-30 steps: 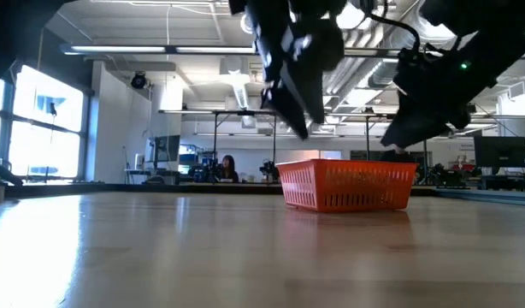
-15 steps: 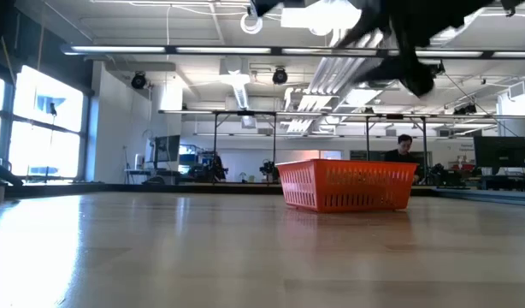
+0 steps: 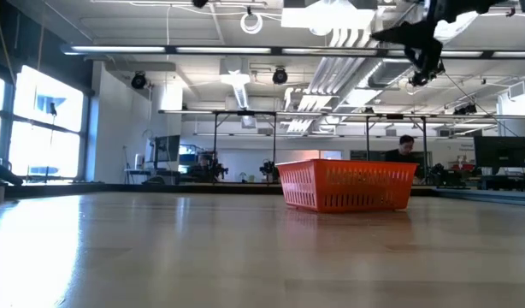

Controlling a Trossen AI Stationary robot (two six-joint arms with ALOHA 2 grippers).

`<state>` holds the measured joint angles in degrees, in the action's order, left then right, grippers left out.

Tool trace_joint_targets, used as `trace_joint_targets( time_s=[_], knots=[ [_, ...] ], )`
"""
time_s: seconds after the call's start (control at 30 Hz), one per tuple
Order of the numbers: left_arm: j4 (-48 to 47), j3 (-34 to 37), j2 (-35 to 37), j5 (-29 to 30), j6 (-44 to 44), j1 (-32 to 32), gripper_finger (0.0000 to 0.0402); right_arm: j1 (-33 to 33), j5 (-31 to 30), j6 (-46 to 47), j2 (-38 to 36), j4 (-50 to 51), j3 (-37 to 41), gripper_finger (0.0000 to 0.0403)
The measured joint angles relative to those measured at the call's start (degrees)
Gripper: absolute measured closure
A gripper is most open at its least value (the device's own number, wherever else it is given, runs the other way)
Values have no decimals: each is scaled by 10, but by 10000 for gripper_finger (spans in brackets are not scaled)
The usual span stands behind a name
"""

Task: Pick and place Stevia / Truvia into bins
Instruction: Return to Home Position

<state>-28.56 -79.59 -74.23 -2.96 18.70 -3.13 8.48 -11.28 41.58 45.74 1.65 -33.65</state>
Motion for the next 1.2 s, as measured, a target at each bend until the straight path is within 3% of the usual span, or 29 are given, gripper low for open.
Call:
trace_joint_targets(
  time_s=[0.13, 0.23, 0.33, 0.4, 0.5, 0.63, 0.73, 1.03, 1.2],
  knots=[
    [74, 124, 86, 76, 53, 20, 185, -45, 33, -85, -125, 10, 37, 151],
    [59, 186, 131, 109, 81, 24, 188, -63, 36, -131, -202, 62, 52, 151],
    [20, 225, 165, 115, 178, 24, 187, -75, -12, -134, -268, 158, 57, 151],
    [22, 247, 179, 113, 225, 25, 185, -78, -45, -88, -304, 211, 58, 151],
    [87, 270, 182, 104, 180, 49, 184, -77, -35, -81, -342, 232, 58, 151],
    [199, 294, 182, 91, 117, 72, 185, -77, 50, -153, -373, 226, 57, 151],
    [258, 328, 182, 85, 92, 77, 185, -77, 72, -157, -392, 233, 63, 151],
    [471, 481, 206, -14, 74, 76, 186, -77, 90, -132, -454, 207, 139, 151],
    [491, 553, 252, 7, 101, 76, 186, -77, 89, -121, -456, 196, 145, 151]
  ],
)
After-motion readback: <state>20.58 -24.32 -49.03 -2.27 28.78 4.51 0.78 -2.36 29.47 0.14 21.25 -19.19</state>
